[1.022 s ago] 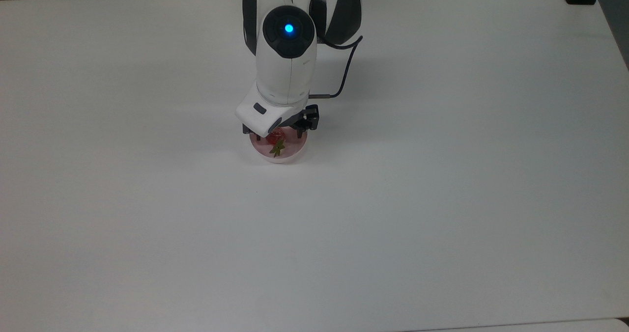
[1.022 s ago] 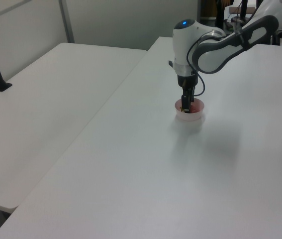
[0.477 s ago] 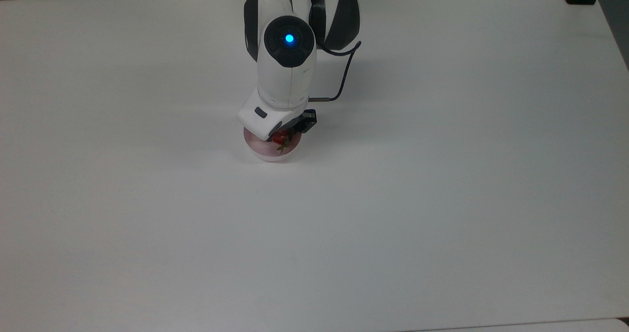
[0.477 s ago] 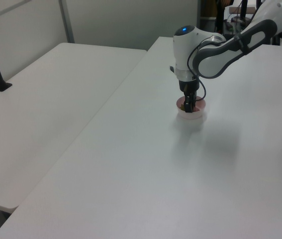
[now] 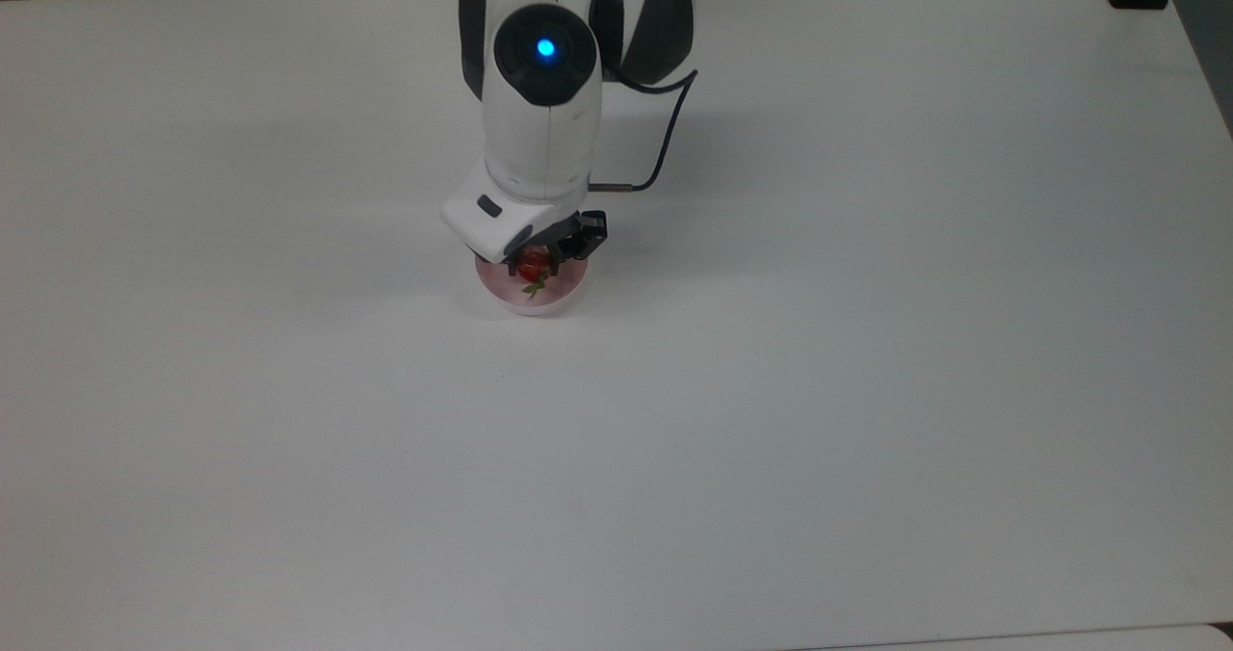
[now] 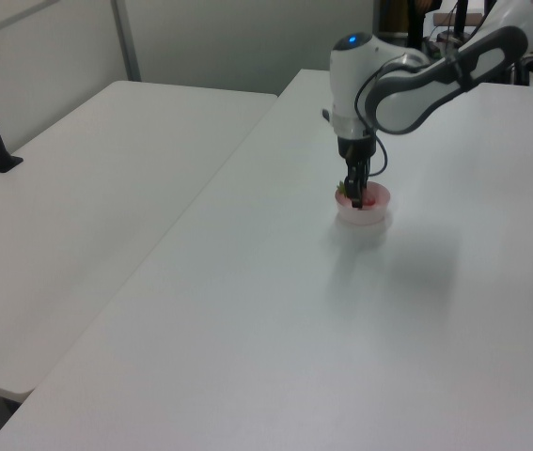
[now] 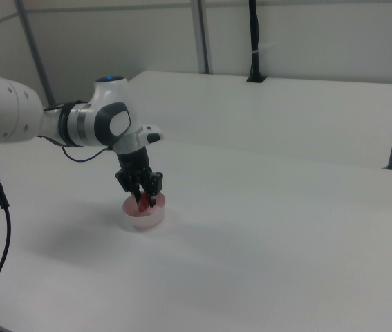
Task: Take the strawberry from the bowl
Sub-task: 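Lift the strawberry out of the bowl and carry it beside the bowl, then lower the strawberry to the table and open the gripper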
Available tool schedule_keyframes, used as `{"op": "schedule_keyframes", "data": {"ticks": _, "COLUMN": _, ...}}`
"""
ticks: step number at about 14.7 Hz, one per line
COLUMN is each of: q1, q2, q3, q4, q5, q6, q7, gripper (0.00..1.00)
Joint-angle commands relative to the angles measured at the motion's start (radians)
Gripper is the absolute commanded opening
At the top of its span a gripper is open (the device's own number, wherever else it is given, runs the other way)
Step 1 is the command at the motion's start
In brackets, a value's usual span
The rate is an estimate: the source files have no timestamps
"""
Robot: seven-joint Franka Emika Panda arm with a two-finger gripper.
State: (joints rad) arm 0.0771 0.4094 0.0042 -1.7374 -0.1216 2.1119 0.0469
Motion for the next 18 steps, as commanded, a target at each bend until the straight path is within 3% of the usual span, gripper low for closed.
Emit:
{"op": "schedule_keyframes", "data": {"ticks": 1, "q1": -0.025, "q2": -0.047, "q3": 0.0, "q4": -0.005, "q5": 0.005, "q6": 0.022, "q7": 0.008, "gripper": 0.38}}
{"op": "schedule_keyframes", "data": {"ticks": 7, "q1": -0.161, "q2": 0.006, "q3": -0.001, "q4": 0.131, "q5": -0.012, "q6": 0.031, "q7": -0.105, "gripper": 0.38}}
{"op": "schedule_keyframes", "data": {"ticks": 10, "q1": -0.238, "q2": 0.08, "q3": -0.001, "q4": 0.188, "q5": -0.015, "q6": 0.153, "q7": -0.14, "gripper": 0.39}}
{"op": "schedule_keyframes", "data": {"ticks": 12, "q1": -0.249, "q2": 0.12, "q3": -0.001, "q4": 0.188, "q5": -0.029, "q6": 0.224, "q7": -0.171, "gripper": 0.39}}
{"op": "schedule_keyframes", "data": {"ticks": 16, "q1": -0.25, "q2": 0.181, "q3": -0.001, "q4": 0.188, "q5": -0.133, "q6": 0.238, "q7": -0.219, "gripper": 0.42}}
{"op": "schedule_keyframes", "data": {"ticks": 18, "q1": -0.25, "q2": 0.181, "q3": -0.001, "q4": 0.188, "q5": -0.15, "q6": 0.238, "q7": -0.214, "gripper": 0.6}}
